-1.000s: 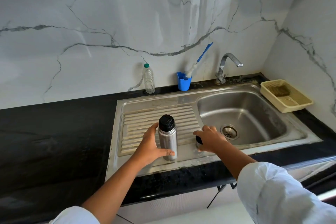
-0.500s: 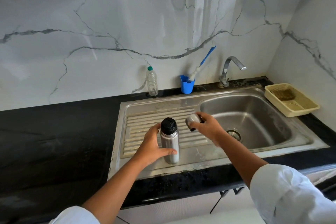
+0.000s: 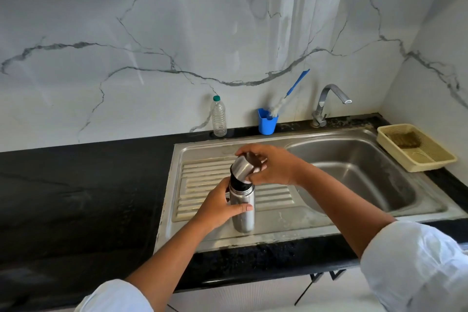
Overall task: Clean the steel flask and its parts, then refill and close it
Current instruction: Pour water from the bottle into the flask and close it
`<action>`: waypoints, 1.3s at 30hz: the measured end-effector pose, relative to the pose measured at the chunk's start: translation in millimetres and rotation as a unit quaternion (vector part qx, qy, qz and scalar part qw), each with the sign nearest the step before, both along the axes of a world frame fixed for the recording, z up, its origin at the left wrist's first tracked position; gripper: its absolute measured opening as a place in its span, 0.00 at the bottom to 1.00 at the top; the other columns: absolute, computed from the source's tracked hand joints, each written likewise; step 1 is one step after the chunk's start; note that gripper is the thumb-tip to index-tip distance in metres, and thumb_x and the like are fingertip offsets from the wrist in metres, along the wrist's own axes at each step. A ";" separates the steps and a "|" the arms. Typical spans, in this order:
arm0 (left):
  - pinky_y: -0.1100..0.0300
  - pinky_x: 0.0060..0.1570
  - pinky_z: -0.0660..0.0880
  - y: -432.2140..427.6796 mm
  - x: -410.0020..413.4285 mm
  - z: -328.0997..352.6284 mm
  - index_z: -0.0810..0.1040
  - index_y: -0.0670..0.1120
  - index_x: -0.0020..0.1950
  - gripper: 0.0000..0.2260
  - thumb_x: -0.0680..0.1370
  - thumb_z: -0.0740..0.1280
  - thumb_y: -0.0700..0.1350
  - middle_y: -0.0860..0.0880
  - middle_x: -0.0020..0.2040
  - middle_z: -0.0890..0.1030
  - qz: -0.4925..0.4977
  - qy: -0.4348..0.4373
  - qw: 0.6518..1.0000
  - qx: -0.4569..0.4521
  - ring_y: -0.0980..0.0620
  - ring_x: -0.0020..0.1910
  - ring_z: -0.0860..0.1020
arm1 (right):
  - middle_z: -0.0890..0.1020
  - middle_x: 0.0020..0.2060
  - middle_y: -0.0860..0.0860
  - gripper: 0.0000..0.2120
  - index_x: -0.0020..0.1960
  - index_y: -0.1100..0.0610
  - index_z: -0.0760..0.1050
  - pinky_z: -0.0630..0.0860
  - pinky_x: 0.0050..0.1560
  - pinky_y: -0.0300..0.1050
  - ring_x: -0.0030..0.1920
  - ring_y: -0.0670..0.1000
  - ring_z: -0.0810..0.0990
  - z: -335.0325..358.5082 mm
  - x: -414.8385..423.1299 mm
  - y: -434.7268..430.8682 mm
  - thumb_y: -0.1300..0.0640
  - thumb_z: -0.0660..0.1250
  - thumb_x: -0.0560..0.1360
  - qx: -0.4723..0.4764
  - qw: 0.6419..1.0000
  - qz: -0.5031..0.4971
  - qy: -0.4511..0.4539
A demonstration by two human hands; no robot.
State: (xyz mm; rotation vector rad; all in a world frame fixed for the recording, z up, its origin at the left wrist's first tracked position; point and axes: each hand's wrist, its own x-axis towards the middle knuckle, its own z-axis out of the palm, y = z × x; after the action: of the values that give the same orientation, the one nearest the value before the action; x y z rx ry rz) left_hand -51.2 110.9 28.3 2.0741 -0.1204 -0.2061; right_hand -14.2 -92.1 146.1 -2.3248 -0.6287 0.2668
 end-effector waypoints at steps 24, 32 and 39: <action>0.48 0.63 0.79 -2.2 -4.3 -7.5 0.75 0.56 0.65 0.30 0.68 0.83 0.49 0.61 0.60 0.81 0.035 -0.003 0.999 -0.029 0.58 0.61 0.79 | 0.85 0.34 0.51 0.32 0.50 0.57 0.79 0.79 0.42 0.44 0.34 0.46 0.83 19.0 -0.2 62.5 0.28 0.59 0.75 -0.361 0.931 0.010 -0.047; 0.49 0.61 0.80 -0.4 -4.4 -5.6 0.74 0.63 0.59 0.26 0.68 0.83 0.48 0.60 0.56 0.83 0.025 -0.003 0.999 -0.026 0.57 0.57 0.81 | 0.75 0.63 0.50 0.41 0.76 0.42 0.62 0.78 0.60 0.56 0.62 0.54 0.75 26.4 5.8 47.2 0.41 0.77 0.68 -0.384 0.910 0.141 -0.075; 0.50 0.61 0.79 -2.3 -6.5 -4.1 0.73 0.60 0.60 0.27 0.68 0.83 0.49 0.61 0.58 0.81 0.040 0.000 0.999 -0.024 0.57 0.59 0.80 | 0.77 0.45 0.52 0.30 0.62 0.56 0.76 0.78 0.46 0.48 0.48 0.54 0.78 22.9 -7.7 61.9 0.31 0.64 0.75 -0.395 0.912 0.032 -0.107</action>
State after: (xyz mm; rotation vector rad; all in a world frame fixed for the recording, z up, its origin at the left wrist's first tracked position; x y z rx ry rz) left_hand -57.6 108.6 24.2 2.0274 -0.0423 -0.1522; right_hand -21.9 -30.2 169.0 -3.1475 -0.8101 0.3453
